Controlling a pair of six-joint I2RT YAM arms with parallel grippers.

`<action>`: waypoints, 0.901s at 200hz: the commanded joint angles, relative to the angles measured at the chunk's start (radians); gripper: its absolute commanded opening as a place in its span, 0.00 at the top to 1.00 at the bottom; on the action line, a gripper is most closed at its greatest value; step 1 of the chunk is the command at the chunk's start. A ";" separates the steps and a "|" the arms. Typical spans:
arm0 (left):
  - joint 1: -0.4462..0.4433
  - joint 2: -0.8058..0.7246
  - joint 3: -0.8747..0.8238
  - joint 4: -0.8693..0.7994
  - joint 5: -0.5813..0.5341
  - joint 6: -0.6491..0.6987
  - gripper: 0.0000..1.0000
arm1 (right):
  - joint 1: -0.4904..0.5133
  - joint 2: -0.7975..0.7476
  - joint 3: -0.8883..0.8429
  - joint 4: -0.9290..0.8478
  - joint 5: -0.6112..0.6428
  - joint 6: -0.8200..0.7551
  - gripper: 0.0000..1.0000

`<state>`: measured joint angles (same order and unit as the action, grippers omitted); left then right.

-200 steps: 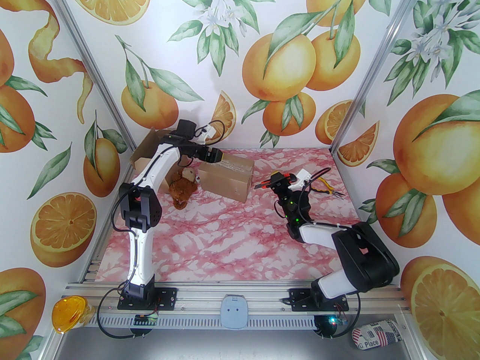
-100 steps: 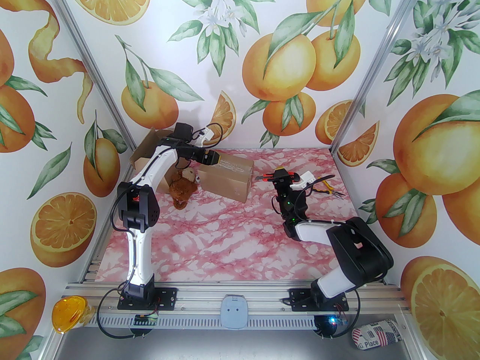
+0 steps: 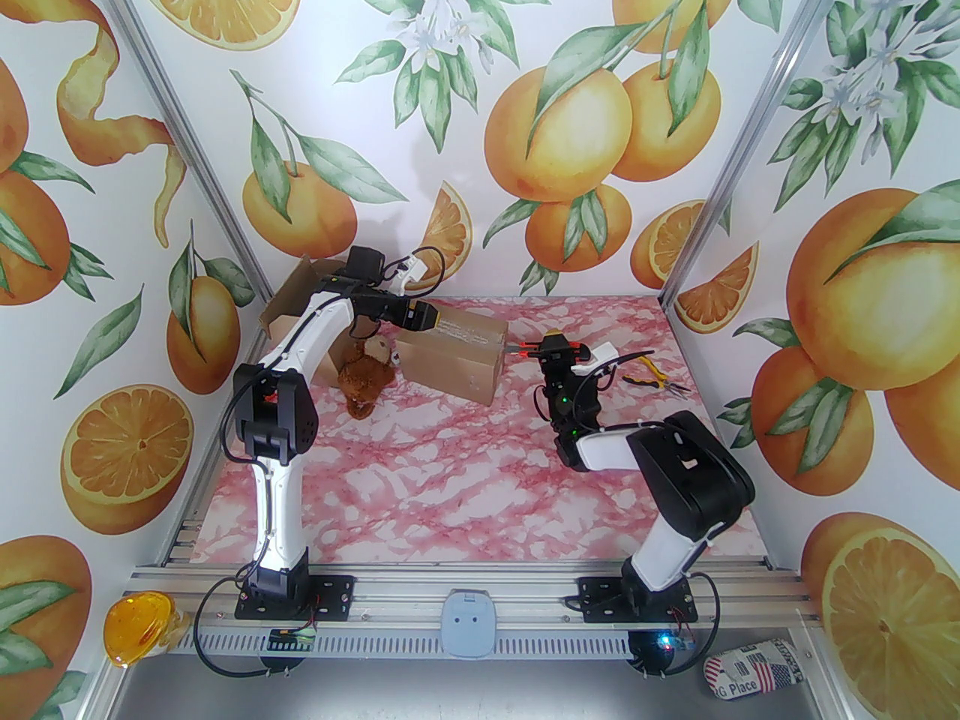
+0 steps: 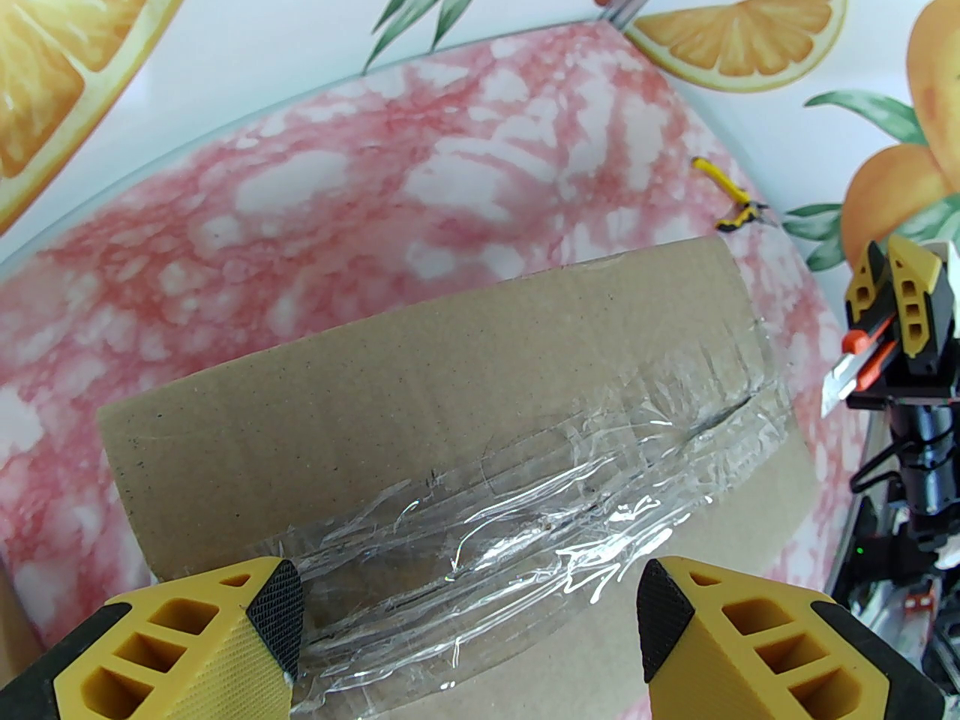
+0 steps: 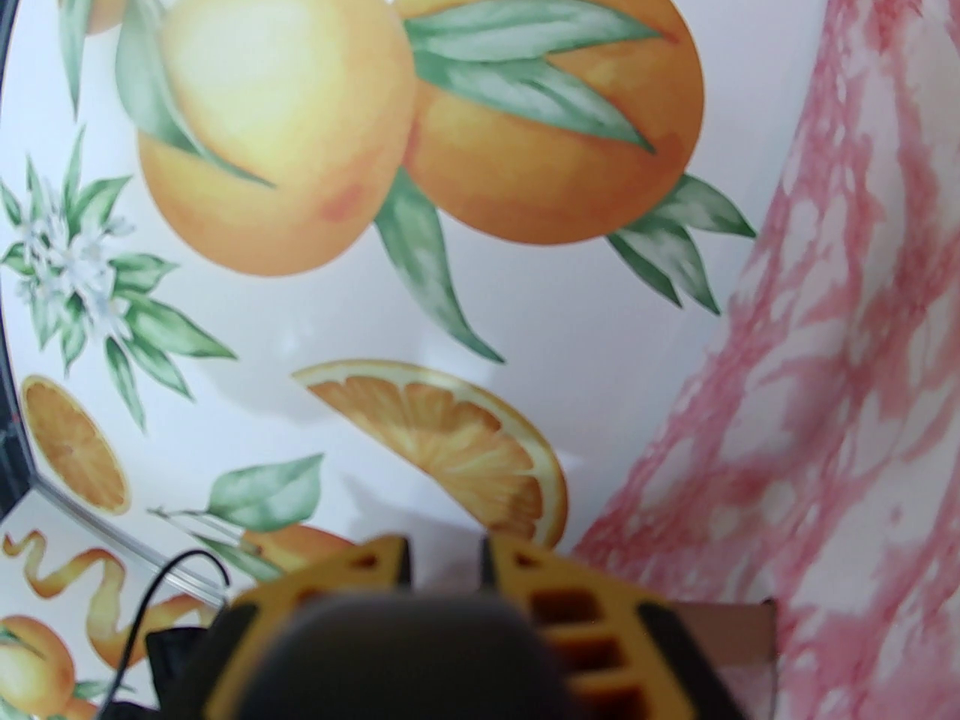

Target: Unpack the express box

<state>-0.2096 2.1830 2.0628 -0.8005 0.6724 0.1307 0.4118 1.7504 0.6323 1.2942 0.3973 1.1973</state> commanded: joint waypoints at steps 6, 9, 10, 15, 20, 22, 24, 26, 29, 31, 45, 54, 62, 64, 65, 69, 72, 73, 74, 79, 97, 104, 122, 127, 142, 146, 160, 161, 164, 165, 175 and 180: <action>0.002 0.028 -0.053 -0.140 -0.014 -0.025 0.23 | 0.012 0.023 0.042 0.065 0.014 0.004 1.00; 0.001 0.029 -0.053 -0.140 -0.014 -0.025 0.24 | 0.012 0.025 0.045 0.064 0.015 0.002 1.00; 0.002 0.029 -0.053 -0.140 -0.014 -0.025 0.24 | 0.012 0.025 0.045 0.064 0.015 0.002 1.00; 0.002 0.029 -0.053 -0.140 -0.013 -0.026 0.24 | 0.012 0.030 0.047 0.062 0.015 0.003 1.00; 0.001 0.029 -0.054 -0.140 -0.012 -0.026 0.24 | 0.011 0.034 0.049 0.065 0.015 0.003 1.00; 0.001 0.029 -0.055 -0.140 -0.013 -0.026 0.24 | 0.011 0.035 0.051 0.066 0.017 0.003 1.00; 0.001 0.028 -0.054 -0.140 -0.013 -0.026 0.24 | 0.011 0.037 0.051 0.067 0.016 0.004 1.00; 0.002 0.028 -0.055 -0.140 -0.012 -0.027 0.24 | 0.011 0.039 0.052 0.069 0.016 0.005 1.00; 0.002 0.028 -0.056 -0.142 -0.012 -0.027 0.24 | 0.012 0.042 0.052 0.071 0.015 0.006 1.00; 0.001 0.029 -0.055 -0.141 -0.011 -0.026 0.24 | 0.011 0.045 0.053 0.072 0.016 0.007 1.00; 0.001 0.029 -0.058 -0.143 -0.010 -0.027 0.24 | 0.011 0.058 0.061 0.081 0.012 0.013 1.00; 0.001 0.029 -0.058 -0.144 -0.012 -0.026 0.24 | 0.013 0.060 0.065 0.070 0.011 0.013 1.00; 0.001 0.029 -0.059 -0.144 -0.011 -0.027 0.24 | 0.013 0.060 0.066 0.063 0.011 0.008 1.00; 0.001 0.029 -0.059 -0.144 -0.011 -0.026 0.24 | 0.013 0.059 0.066 0.062 0.011 0.007 1.00; 0.001 0.029 -0.059 -0.144 -0.011 -0.026 0.24 | 0.014 0.059 0.066 0.062 0.011 0.006 1.00; 0.001 0.029 -0.059 -0.144 -0.012 -0.026 0.24 | 0.014 0.058 0.065 0.063 0.011 0.004 1.00; 0.001 0.029 -0.059 -0.144 -0.012 -0.026 0.24 | 0.015 0.059 0.064 0.062 0.013 0.004 1.00; 0.001 0.029 -0.059 -0.145 -0.012 -0.026 0.24 | 0.015 0.059 0.064 0.062 0.014 0.004 1.00; 0.001 0.029 -0.059 -0.146 -0.012 -0.026 0.24 | 0.015 0.059 0.064 0.062 0.014 0.004 1.00; 0.001 0.029 -0.059 -0.146 -0.011 -0.025 0.24 | 0.015 0.059 0.062 0.064 0.016 0.001 1.00; 0.001 0.031 -0.059 -0.146 -0.012 -0.027 0.24 | 0.015 0.060 0.058 0.065 0.023 -0.002 1.00; 0.000 0.032 -0.059 -0.146 -0.011 -0.027 0.24 | 0.015 0.060 0.056 0.066 0.024 -0.002 1.00; 0.001 0.035 -0.059 -0.147 -0.011 -0.028 0.24 | 0.015 0.063 0.051 0.076 0.031 -0.002 1.00; 0.000 0.035 -0.059 -0.149 -0.011 -0.028 0.24 | 0.015 0.063 0.050 0.081 0.033 -0.006 1.00; 0.001 0.035 -0.059 -0.153 -0.013 -0.026 0.24 | 0.015 0.059 0.045 0.083 0.041 -0.010 1.00; 0.000 0.035 -0.059 -0.154 -0.014 -0.026 0.25 | 0.014 0.058 0.043 0.084 0.042 -0.010 1.00; 0.001 0.035 -0.059 -0.155 -0.014 -0.025 0.24 | 0.014 0.058 0.040 0.090 0.046 -0.010 1.00; 0.001 0.035 -0.059 -0.155 -0.013 -0.025 0.24 | 0.014 0.058 0.038 0.091 0.047 -0.010 1.00; 0.000 0.035 -0.059 -0.155 -0.015 -0.024 0.24 | 0.013 0.058 0.038 0.093 0.047 -0.010 1.00; 0.001 0.037 -0.059 -0.155 -0.014 -0.024 0.24 | 0.013 0.059 0.038 0.094 0.048 -0.011 1.00; 0.001 0.037 -0.059 -0.155 -0.013 -0.026 0.25 | 0.013 0.059 0.040 0.095 0.048 -0.010 1.00; 0.001 0.038 -0.059 -0.155 -0.013 -0.026 0.25 | 0.013 0.061 0.040 0.094 0.048 -0.011 1.00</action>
<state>-0.2092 2.1830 2.0579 -0.7959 0.6727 0.1341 0.4183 1.8053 0.6720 1.3083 0.4160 1.1961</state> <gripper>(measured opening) 0.755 0.213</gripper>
